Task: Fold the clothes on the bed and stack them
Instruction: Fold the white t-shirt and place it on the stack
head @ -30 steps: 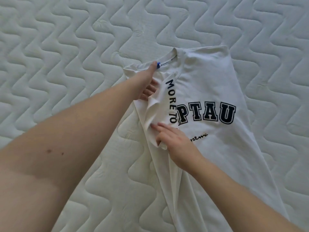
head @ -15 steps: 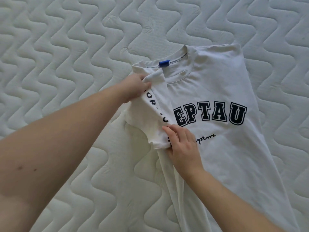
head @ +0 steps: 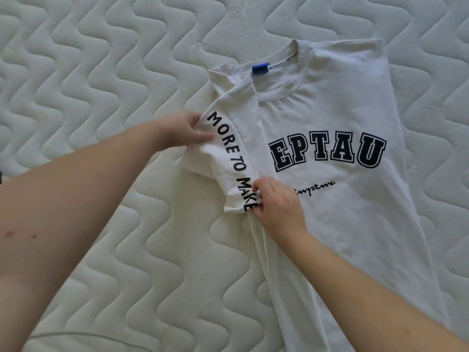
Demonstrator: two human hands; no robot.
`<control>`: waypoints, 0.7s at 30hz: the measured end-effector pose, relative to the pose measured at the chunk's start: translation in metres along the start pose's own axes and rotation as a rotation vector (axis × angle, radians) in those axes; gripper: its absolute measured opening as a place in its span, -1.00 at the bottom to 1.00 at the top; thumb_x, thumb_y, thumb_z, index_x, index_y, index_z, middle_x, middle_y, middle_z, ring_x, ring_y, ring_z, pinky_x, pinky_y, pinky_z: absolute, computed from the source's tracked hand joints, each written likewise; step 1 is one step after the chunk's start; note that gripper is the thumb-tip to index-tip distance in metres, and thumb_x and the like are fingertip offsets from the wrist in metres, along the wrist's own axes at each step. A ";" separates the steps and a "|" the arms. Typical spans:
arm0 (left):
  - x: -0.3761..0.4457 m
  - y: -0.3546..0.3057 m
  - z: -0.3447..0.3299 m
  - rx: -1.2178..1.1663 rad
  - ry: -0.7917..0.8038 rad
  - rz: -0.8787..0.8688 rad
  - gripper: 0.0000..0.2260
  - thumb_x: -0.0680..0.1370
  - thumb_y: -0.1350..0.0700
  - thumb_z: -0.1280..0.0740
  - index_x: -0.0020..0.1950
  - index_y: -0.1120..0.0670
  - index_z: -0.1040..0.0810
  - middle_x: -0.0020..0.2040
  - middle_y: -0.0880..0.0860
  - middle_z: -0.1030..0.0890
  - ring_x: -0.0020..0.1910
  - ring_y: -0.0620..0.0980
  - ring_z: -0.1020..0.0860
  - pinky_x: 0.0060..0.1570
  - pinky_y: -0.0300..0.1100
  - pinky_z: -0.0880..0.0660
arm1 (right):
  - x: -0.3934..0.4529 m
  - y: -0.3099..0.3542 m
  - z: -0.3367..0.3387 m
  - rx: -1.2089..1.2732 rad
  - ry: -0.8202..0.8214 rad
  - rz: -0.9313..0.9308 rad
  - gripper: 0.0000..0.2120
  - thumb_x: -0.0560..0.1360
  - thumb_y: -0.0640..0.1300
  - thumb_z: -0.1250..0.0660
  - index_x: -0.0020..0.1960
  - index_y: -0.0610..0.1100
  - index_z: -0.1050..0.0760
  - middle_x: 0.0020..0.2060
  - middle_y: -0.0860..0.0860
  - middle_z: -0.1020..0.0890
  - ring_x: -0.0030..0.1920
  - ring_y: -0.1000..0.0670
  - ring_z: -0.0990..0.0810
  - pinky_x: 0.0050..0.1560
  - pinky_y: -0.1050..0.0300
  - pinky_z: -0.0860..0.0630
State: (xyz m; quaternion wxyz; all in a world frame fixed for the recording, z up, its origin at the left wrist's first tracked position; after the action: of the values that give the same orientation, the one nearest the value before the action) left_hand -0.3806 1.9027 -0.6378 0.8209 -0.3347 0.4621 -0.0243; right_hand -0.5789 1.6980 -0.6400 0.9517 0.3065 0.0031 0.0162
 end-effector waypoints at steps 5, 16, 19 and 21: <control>-0.005 0.000 0.010 0.239 -0.295 -0.001 -0.89 0.56 -0.08 -0.36 0.01 -0.07 -0.57 -0.18 -0.10 -0.60 -0.18 -0.06 -0.56 -0.23 -0.16 -0.39 | -0.003 0.010 -0.007 -0.040 -0.002 0.049 -0.63 0.23 -0.30 -0.54 0.03 -0.18 -0.61 -0.24 -0.05 -0.60 -0.28 -0.14 -0.57 -0.26 0.06 -0.48; 0.012 0.000 -0.007 0.290 -0.449 0.020 -0.68 0.55 -0.24 -0.27 0.03 0.00 -0.47 -0.12 -0.04 -0.52 -0.12 0.01 -0.48 -0.25 -0.14 -0.32 | -0.051 -0.002 -0.006 -0.181 0.066 -0.019 -0.76 0.42 -0.02 -0.48 -0.07 -0.17 -0.55 -0.24 -0.07 -0.55 -0.24 -0.16 -0.54 -0.21 -0.03 -0.47; 0.022 -0.018 -0.011 0.206 -0.488 -0.020 -0.67 0.56 -0.20 -0.30 0.09 0.05 -0.50 -0.07 -0.01 -0.55 -0.11 0.01 -0.50 -0.17 -0.15 -0.35 | -0.060 0.000 -0.012 -0.289 0.172 -0.124 -0.63 0.33 0.08 -0.53 -0.06 -0.15 -0.53 -0.21 -0.06 -0.55 -0.21 -0.16 -0.55 -0.19 -0.02 -0.45; 0.028 -0.026 -0.012 0.211 -0.491 -0.010 -0.74 0.58 -0.11 -0.30 0.04 0.09 -0.50 -0.09 0.04 -0.53 -0.11 0.04 -0.49 -0.16 -0.17 -0.33 | -0.067 0.003 -0.015 -0.382 0.211 -0.135 -0.57 0.28 0.13 -0.55 -0.03 -0.12 -0.55 -0.20 -0.05 -0.55 -0.21 -0.14 -0.54 -0.20 -0.01 -0.42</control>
State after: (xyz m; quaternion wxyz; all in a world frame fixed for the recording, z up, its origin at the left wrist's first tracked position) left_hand -0.3669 1.8662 -0.6477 0.9387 -0.2451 0.2423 0.0056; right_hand -0.6461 1.7071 -0.6505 0.9858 0.1166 0.1198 -0.0153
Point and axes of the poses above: each hand's wrist, its own x-axis towards the middle knuckle, its own z-axis out of the back of the hand, y = z × x, the point moved 2 cm from there along x, towards the middle knuckle
